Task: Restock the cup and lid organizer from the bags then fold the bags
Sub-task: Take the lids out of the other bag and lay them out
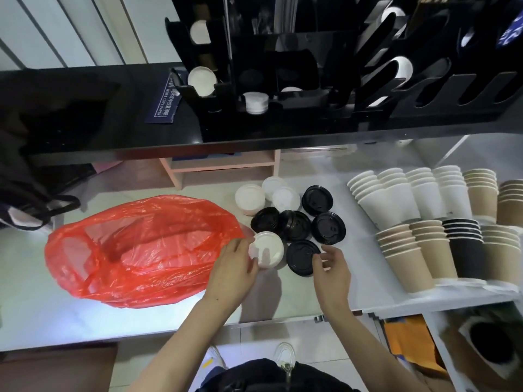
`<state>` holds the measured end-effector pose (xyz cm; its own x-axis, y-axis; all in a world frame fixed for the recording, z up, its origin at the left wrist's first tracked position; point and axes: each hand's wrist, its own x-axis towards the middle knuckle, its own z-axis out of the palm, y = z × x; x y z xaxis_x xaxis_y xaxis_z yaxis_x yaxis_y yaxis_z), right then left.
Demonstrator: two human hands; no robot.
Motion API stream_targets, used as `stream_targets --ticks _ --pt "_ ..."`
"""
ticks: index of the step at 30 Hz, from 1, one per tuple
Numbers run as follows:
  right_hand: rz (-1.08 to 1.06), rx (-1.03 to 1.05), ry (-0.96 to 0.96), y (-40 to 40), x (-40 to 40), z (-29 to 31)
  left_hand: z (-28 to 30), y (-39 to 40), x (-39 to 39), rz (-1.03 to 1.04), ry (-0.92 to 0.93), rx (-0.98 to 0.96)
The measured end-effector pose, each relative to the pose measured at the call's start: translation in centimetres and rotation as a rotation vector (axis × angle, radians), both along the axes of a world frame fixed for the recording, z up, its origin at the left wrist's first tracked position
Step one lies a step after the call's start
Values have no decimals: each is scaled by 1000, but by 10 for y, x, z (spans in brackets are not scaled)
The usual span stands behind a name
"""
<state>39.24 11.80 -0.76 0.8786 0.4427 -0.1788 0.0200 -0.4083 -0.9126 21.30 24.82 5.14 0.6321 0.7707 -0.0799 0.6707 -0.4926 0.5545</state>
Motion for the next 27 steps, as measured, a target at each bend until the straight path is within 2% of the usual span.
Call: stream_targets --ticks 5,10,16,19,21,24,27 --pt "85 144 5 44 -35 26 4 20 -39 83 -105 94" --pt "256 193 -45 93 -82 43 8 50 -97 191 -107 159" --pt "391 63 -252 141 -130 39 14 81 -171 396 -50 279" --pt "357 -59 -433 158 -143 33 17 96 -203 505 -18 327" --pt "314 -112 -488 167 -150 30 20 105 -222 588 7 371" --pt "301 -107 -541 176 -161 29 19 121 -246 680 68 387" --pt "313 -34 -572 179 -167 28 15 135 -262 639 62 366"
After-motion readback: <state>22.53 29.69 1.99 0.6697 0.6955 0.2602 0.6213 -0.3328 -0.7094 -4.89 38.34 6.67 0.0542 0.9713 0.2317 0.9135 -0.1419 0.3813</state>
